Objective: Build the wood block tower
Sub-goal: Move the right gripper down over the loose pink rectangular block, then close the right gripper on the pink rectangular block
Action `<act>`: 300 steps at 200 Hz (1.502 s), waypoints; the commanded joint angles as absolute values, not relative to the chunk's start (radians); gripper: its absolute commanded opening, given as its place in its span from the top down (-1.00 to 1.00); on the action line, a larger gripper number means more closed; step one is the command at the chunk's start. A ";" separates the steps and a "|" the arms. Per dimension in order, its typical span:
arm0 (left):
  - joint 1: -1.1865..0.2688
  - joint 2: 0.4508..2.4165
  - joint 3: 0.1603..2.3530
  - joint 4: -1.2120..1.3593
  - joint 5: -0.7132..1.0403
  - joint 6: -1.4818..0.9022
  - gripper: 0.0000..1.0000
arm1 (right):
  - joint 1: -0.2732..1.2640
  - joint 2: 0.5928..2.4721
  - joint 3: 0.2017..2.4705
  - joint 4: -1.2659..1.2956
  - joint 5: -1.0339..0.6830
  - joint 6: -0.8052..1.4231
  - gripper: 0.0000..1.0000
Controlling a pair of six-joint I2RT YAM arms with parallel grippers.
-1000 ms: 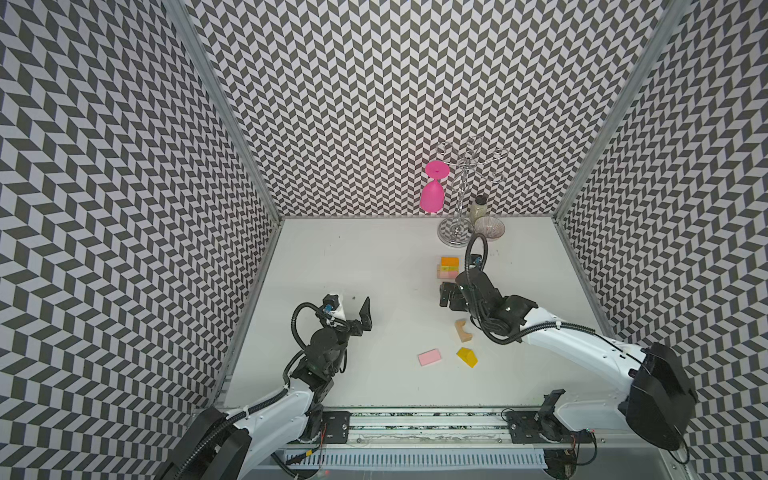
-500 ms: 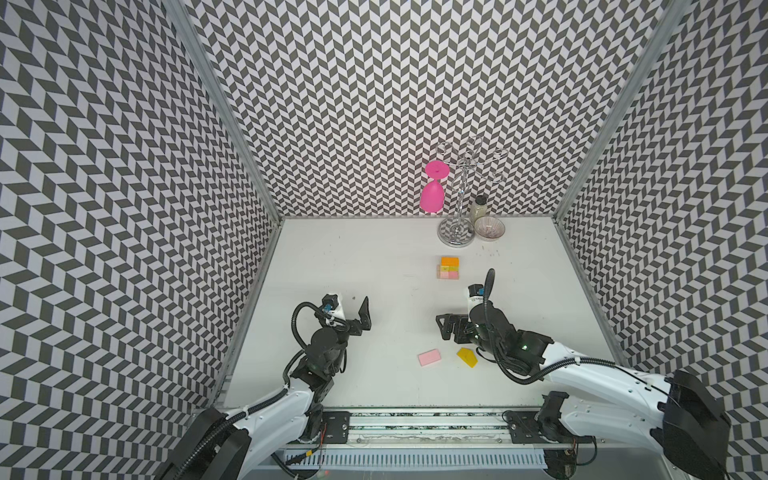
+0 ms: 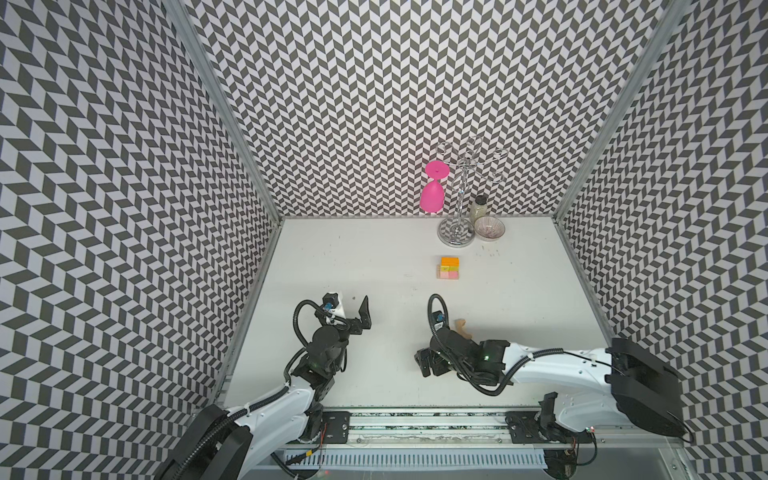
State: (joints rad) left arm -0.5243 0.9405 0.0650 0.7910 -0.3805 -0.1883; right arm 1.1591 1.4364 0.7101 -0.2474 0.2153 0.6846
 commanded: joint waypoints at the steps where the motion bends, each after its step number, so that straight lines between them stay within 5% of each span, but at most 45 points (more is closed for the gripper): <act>1: -0.529 0.940 0.090 0.798 -0.393 -0.199 -1.00 | 1.188 1.508 0.781 -0.294 0.247 0.694 -0.98; 101: -0.529 0.951 0.097 0.795 -0.385 -0.196 -1.00 | 1.259 1.712 0.874 -0.426 0.372 0.799 -0.75; 147: -0.529 0.945 0.094 0.796 -0.387 -0.198 -1.00 | 1.259 1.773 0.933 -0.497 0.400 0.832 -0.40; 205: -0.531 0.933 0.086 0.801 -0.383 -0.198 -1.00 | 1.259 1.761 0.963 -0.543 0.436 0.850 0.03; 300: -0.533 0.914 0.074 0.810 -0.364 -0.191 -1.00 | 1.072 1.559 1.111 -0.653 0.593 0.896 0.34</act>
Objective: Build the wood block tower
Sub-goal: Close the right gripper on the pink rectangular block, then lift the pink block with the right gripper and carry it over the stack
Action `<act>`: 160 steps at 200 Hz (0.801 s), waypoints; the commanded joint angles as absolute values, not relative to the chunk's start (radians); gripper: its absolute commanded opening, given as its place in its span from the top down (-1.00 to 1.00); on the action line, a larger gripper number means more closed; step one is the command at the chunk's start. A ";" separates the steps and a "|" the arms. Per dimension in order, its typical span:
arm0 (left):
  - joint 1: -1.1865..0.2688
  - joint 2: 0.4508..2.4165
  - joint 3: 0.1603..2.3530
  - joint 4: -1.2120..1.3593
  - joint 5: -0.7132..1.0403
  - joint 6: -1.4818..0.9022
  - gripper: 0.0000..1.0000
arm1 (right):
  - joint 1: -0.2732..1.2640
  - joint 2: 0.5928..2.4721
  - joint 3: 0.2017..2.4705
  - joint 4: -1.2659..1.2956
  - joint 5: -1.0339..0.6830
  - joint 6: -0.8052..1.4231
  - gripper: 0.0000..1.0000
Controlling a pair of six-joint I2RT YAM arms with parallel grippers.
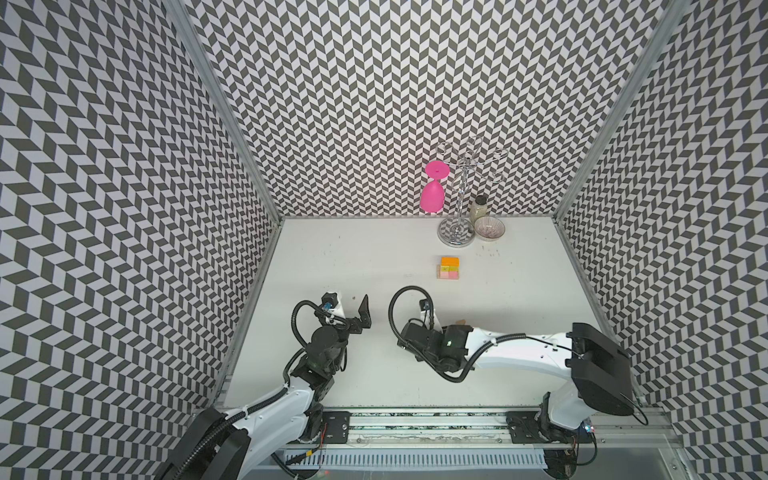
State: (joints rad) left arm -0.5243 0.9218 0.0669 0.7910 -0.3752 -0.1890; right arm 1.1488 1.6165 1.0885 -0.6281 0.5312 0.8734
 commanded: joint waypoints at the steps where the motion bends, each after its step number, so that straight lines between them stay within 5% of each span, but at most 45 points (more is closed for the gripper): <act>1: -0.533 0.914 0.074 0.810 -0.364 -0.190 -1.00 | 1.068 1.557 1.111 -0.652 0.593 0.896 0.34; 76: -0.556 0.930 0.066 0.849 -0.244 -0.131 -1.00 | 0.739 1.547 1.204 -0.573 0.550 0.805 0.40; 160: -0.626 1.145 0.202 0.798 -0.123 -0.025 -1.00 | 0.538 1.875 1.563 -0.663 0.432 0.687 0.41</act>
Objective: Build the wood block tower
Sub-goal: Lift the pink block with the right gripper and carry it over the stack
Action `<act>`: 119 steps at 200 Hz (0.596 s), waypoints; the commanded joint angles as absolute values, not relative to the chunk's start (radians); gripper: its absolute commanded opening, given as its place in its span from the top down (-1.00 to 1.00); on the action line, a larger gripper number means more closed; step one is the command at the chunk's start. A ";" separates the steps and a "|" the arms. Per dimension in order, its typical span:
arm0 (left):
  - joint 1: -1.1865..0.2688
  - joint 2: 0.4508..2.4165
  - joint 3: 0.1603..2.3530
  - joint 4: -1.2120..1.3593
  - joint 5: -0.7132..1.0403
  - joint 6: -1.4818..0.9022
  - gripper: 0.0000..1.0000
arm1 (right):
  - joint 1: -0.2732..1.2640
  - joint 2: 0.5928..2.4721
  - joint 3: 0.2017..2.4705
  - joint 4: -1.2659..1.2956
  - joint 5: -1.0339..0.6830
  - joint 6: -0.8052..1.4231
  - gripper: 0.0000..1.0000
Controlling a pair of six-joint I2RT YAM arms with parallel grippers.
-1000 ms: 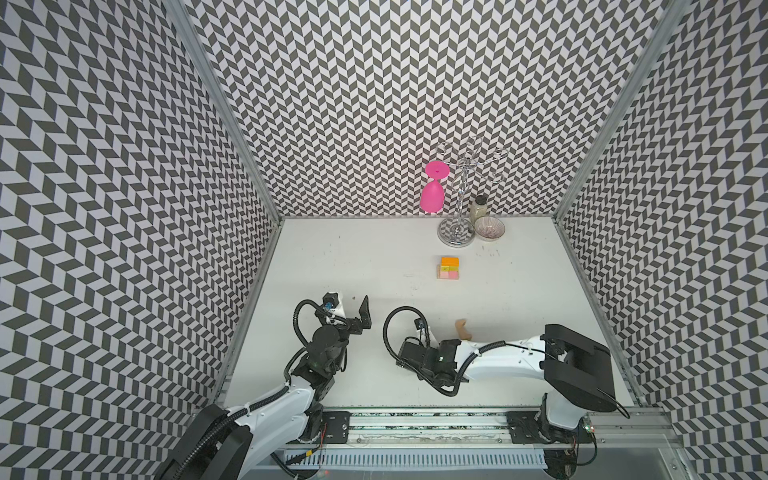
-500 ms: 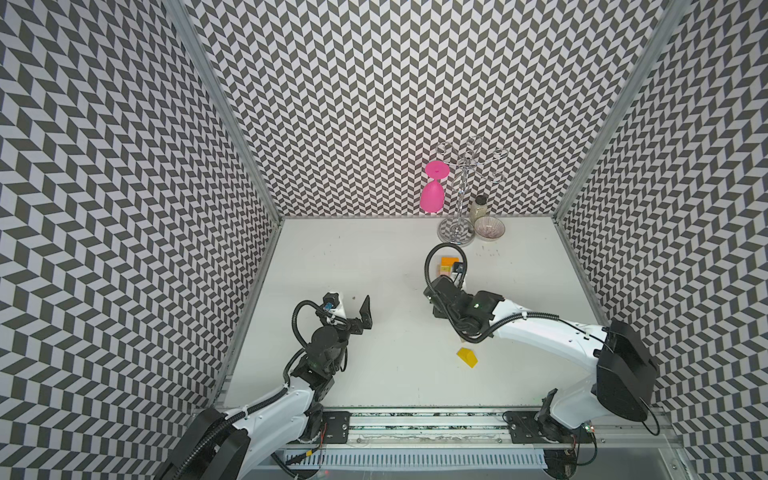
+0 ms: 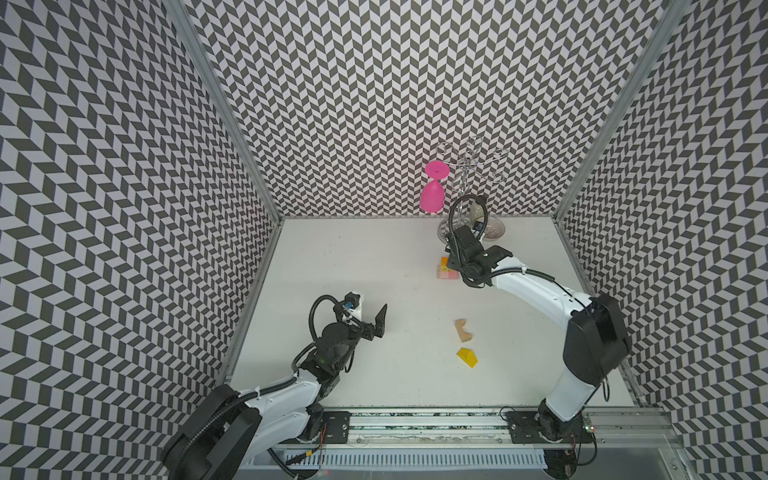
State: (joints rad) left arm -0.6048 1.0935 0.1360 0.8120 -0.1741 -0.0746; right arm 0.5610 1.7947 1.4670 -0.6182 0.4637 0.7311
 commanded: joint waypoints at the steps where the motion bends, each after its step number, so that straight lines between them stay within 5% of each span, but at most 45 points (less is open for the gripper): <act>1: -0.626 1.148 0.203 0.797 -0.123 -0.025 -1.00 | 0.537 1.879 1.567 -0.666 0.431 0.685 0.41; 119: -0.657 1.204 0.229 0.798 -0.096 0.012 -1.00 | 0.468 2.062 1.771 -0.753 0.310 0.596 0.33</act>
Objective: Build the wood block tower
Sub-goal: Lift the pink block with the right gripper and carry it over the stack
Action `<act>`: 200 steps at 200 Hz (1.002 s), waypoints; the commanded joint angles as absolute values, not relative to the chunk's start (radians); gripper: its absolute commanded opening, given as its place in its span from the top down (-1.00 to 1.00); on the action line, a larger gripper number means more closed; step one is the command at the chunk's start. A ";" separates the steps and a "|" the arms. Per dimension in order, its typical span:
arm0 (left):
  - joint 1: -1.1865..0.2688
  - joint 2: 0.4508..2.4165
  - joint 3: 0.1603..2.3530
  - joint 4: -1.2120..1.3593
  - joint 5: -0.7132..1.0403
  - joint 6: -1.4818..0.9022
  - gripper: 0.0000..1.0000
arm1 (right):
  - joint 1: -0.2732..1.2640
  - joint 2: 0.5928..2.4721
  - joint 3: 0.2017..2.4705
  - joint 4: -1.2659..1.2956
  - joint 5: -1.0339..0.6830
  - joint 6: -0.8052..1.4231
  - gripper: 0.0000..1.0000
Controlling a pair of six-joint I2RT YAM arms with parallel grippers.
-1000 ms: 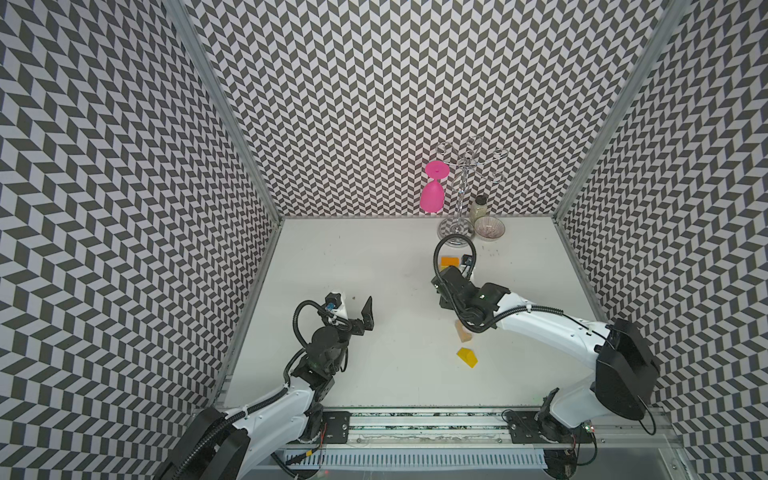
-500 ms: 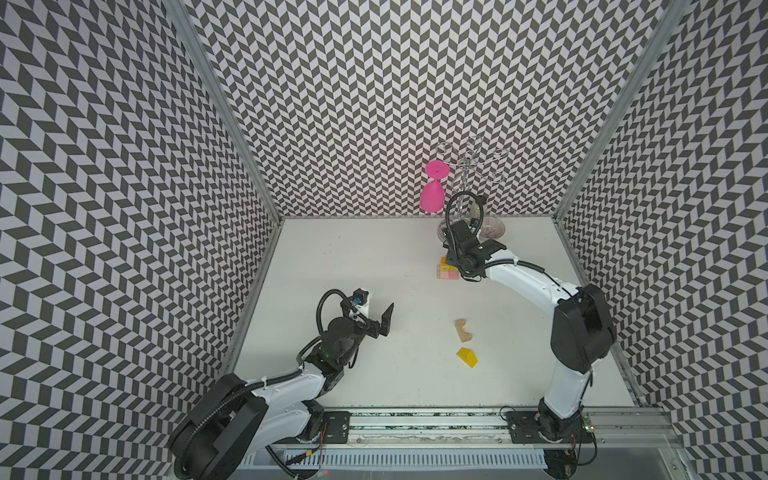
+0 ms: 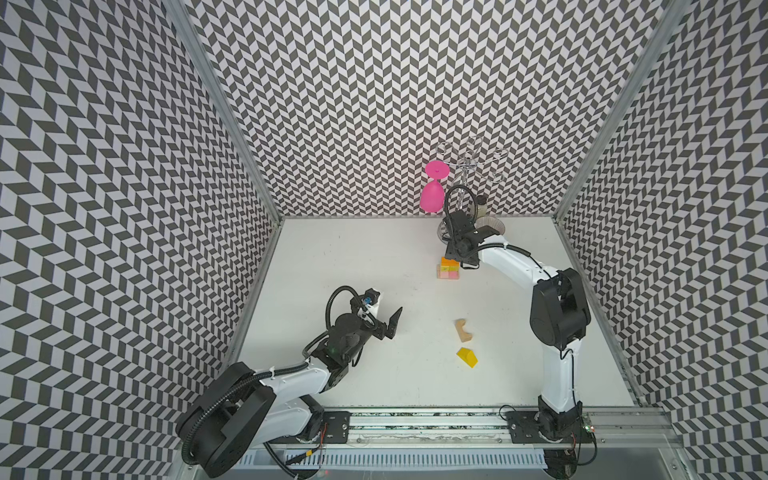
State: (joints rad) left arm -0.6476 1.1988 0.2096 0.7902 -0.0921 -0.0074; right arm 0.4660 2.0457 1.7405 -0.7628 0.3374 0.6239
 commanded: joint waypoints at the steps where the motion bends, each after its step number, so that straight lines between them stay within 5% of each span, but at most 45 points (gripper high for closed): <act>1: -0.658 1.204 0.229 0.798 -0.096 0.012 -1.00 | 0.468 2.062 1.772 -0.753 0.309 0.596 0.33; 200: -0.682 1.223 0.238 0.792 -0.141 0.022 -1.00 | 0.474 2.106 1.798 -0.738 0.210 0.472 0.23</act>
